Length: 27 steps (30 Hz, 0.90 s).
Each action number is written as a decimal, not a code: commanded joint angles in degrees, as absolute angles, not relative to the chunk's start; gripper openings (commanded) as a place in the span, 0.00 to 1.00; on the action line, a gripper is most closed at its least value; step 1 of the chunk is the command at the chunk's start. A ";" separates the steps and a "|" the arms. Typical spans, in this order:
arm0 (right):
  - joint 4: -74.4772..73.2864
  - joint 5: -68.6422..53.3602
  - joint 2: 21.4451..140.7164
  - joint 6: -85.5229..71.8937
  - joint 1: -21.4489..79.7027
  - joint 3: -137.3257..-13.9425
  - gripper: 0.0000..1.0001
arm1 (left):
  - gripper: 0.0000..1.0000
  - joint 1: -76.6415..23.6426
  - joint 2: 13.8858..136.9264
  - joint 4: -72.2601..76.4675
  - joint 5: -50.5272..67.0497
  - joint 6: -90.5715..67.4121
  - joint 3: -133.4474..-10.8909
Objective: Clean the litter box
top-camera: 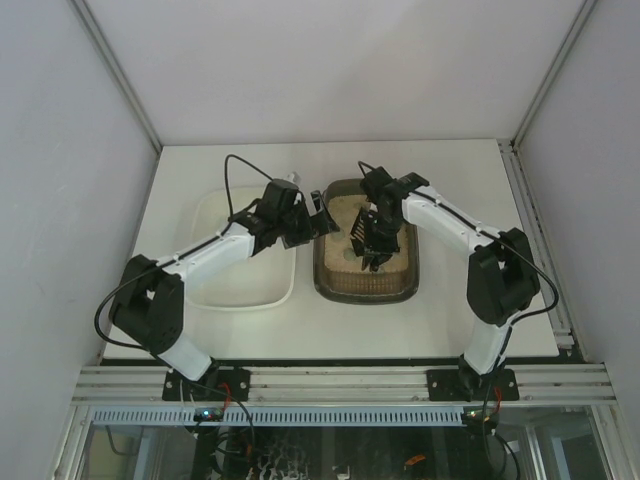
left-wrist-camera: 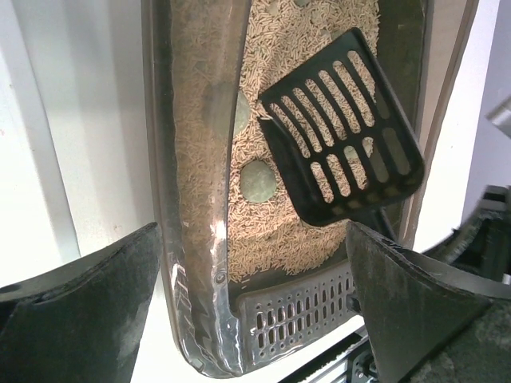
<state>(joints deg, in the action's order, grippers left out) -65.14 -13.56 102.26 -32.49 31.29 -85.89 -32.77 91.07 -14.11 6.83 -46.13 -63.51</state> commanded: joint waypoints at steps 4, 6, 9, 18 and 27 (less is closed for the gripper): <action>-63.20 -16.26 105.90 -30.71 31.19 -89.15 0.00 | 1.00 -32.96 87.88 -11.14 7.67 -46.38 -61.50; -62.87 -16.89 106.98 -30.61 31.21 -89.89 0.00 | 1.00 -32.98 87.99 -10.94 7.77 -46.33 -61.21; -61.59 -19.85 108.27 -30.61 31.20 -90.48 0.00 | 1.00 -32.96 87.95 -10.78 7.95 -45.78 -61.05; -59.06 -30.36 110.85 -31.06 31.07 -91.05 0.00 | 1.00 -32.96 87.15 -9.76 7.15 -44.78 -60.21; -55.39 -42.71 111.95 -32.91 30.37 -90.37 0.00 | 0.96 -32.79 86.50 -9.11 6.84 -43.70 -60.19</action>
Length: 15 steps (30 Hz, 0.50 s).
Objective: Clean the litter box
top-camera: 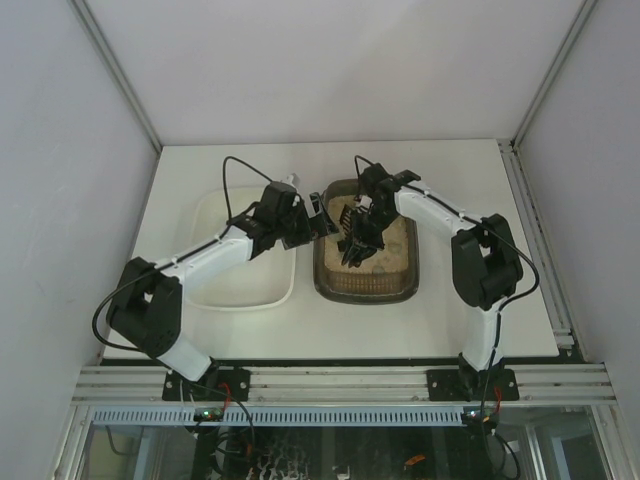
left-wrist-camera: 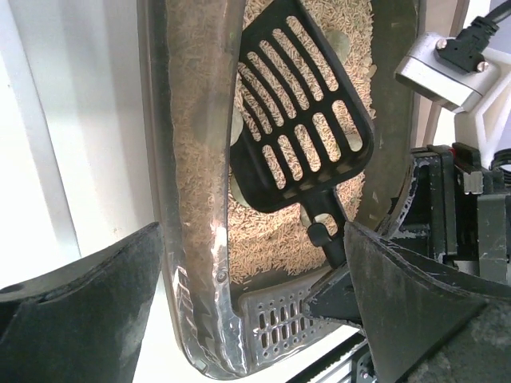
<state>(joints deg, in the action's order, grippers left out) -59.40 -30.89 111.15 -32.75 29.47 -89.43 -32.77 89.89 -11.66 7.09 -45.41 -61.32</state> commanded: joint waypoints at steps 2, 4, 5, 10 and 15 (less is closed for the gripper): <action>-54.77 -43.37 111.97 -33.11 30.37 -90.12 0.00 | 0.90 -32.57 86.00 -6.85 8.45 -43.19 -59.53; -53.86 -44.15 112.13 -33.21 30.16 -89.39 0.00 | 0.90 -32.23 85.49 -6.46 8.73 -43.28 -59.30; -53.08 -44.95 112.15 -33.53 30.01 -88.81 0.00 | 0.91 -32.03 85.17 -6.34 8.77 -43.20 -59.25; -46.90 -47.90 111.50 -35.70 28.75 -82.81 0.00 | 0.93 -31.16 82.71 -6.60 8.46 -41.87 -58.99; -41.99 -48.79 108.26 -36.80 26.54 -76.81 0.00 | 0.94 -29.53 79.22 -8.05 8.88 -39.99 -59.31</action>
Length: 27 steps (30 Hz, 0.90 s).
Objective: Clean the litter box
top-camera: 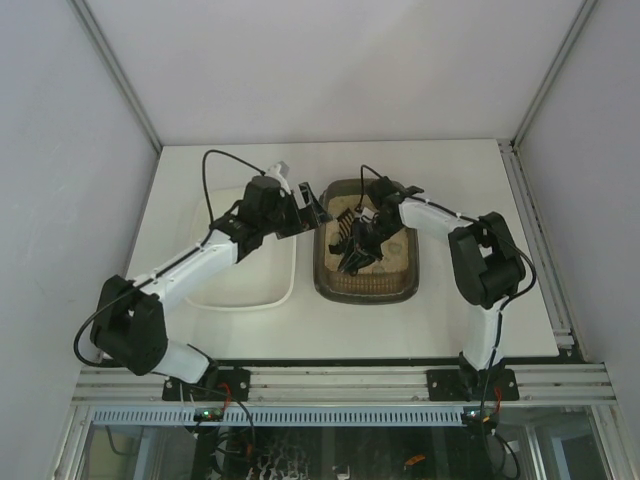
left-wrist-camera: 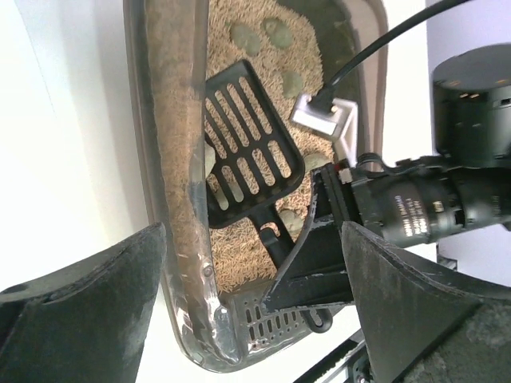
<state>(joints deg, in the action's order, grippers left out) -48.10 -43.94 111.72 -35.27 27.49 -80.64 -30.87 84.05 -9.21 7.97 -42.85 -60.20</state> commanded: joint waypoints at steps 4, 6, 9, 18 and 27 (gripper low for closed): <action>-38.83 -48.50 103.05 -37.60 24.65 -71.61 0.00 | 0.94 -26.72 76.08 -8.71 10.21 -38.78 -59.78; -37.35 -48.34 99.90 -37.94 24.09 -69.09 0.00 | 0.94 -25.21 74.96 -9.23 10.73 -38.06 -60.14; -35.62 -48.21 96.51 -38.11 23.74 -66.37 0.00 | 0.95 -23.51 73.46 -9.79 11.95 -36.09 -60.34; -19.45 -50.46 87.85 -42.06 22.60 -52.71 0.00 | 0.94 -18.36 70.62 -18.30 14.51 -28.88 -63.44; 23.68 -48.97 79.92 -54.54 22.15 -31.89 0.00 | 0.92 -8.15 67.23 -23.53 14.49 -24.11 -62.23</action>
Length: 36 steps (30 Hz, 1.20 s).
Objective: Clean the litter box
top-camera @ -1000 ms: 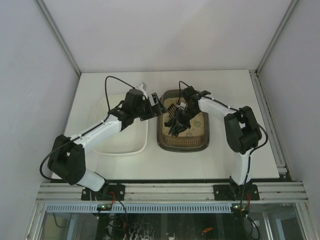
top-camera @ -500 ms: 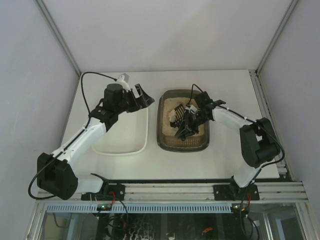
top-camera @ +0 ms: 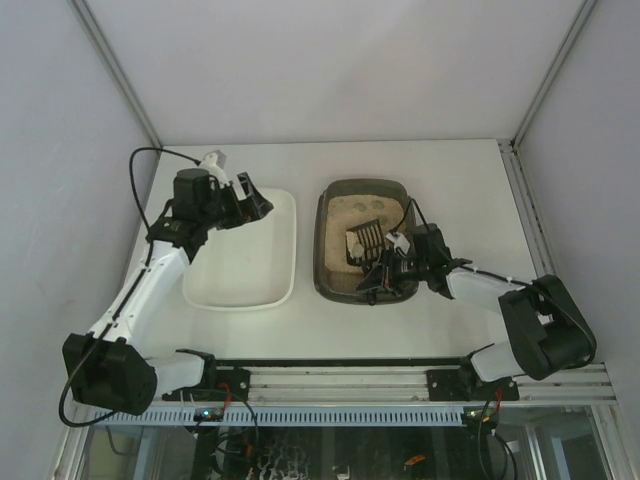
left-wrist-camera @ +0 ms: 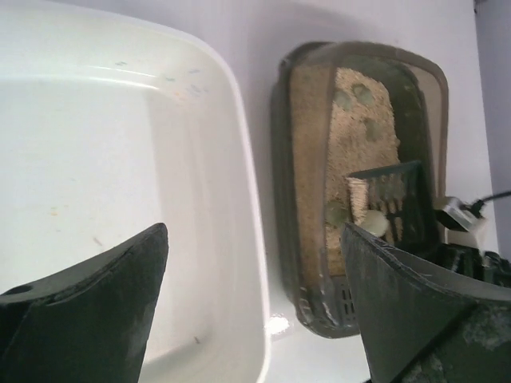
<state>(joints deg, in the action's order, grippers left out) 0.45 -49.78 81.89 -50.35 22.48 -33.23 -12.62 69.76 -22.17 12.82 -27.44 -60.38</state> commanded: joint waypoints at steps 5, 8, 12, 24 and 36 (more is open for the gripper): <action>54.51 -52.42 86.24 -67.65 22.06 -25.67 0.00 | 0.91 -4.57 66.13 -24.73 14.80 -22.77 -60.81; 68.27 -52.67 90.91 -73.68 21.95 -23.44 0.00 | 0.91 -3.01 65.60 -24.74 15.18 -22.77 -59.85; 86.00 -54.87 99.98 -82.19 21.92 -22.71 0.00 | 0.91 -1.76 65.18 -24.87 15.13 -22.58 -58.47; 86.05 -52.23 90.69 -77.51 20.16 -19.02 0.00 | 0.91 -0.65 64.63 -25.29 14.52 -22.32 -56.62; 85.94 -50.42 96.09 -76.51 20.67 -17.36 0.00 | 0.91 -0.63 63.77 -24.91 14.94 -22.66 -55.60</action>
